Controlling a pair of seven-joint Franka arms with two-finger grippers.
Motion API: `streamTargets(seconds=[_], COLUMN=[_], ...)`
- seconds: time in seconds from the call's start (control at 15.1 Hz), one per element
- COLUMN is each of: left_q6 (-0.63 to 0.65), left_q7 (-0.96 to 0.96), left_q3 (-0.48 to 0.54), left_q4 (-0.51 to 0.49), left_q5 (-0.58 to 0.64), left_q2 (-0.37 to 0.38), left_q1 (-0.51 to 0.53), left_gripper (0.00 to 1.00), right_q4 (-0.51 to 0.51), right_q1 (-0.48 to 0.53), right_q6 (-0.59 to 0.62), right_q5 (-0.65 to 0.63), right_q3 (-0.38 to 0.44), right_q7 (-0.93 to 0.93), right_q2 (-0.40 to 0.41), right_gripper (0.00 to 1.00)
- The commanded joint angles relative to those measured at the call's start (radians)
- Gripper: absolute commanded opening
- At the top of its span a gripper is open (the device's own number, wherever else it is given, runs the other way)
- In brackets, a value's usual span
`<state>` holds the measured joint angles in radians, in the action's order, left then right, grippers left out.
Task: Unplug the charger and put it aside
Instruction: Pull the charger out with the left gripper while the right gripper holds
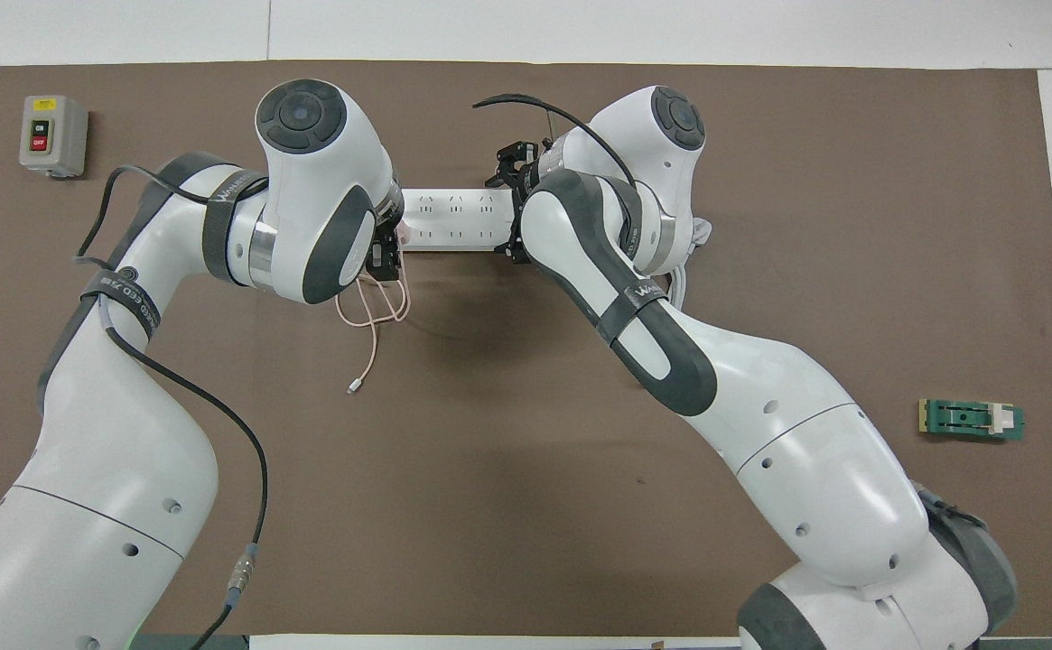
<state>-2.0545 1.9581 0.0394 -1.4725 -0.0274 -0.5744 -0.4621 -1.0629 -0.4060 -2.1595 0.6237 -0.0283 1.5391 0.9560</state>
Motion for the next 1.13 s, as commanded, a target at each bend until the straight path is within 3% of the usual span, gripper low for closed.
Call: streamTargets(seconds=[0.0,0.2,0.33,0.4,1.06], left_q6=[-0.027,-0.049,-0.056,-0.056,0.046], left_q7=[0.011,0.005,-0.001,-0.002,-0.007], left_q3=[0.014,0.014,0.014,0.016,0.016], left_q4=[-0.061,-0.086,-0.092,-0.092,-0.022], left_q5=[-0.002,0.003,0.003,0.004,0.049], left_q2=[0.041,0.048,0.05,0.05,0.045], left_q1=[-0.02,-0.023,-0.029,-0.029,-0.027], left_gripper=[0.76,0.47,0.11,0.0,0.0], right_q4=[0.031,0.031,0.031,0.031,0.031], right_q1=[0.015,0.015,0.015,0.015,0.015], right_q6=[-0.042,-0.043,-0.046,-0.046,-0.048], right_q5=[0.01,0.01,0.01,0.01,0.011], right_q3=[-0.009,-0.009,-0.009,-0.009,-0.009], right_q7=[0.004,0.006,0.004,0.004,0.004], right_q2=[0.026,0.026,0.027,0.026,0.026], right_gripper=[1.0,1.0,1.0,1.0,1.0])
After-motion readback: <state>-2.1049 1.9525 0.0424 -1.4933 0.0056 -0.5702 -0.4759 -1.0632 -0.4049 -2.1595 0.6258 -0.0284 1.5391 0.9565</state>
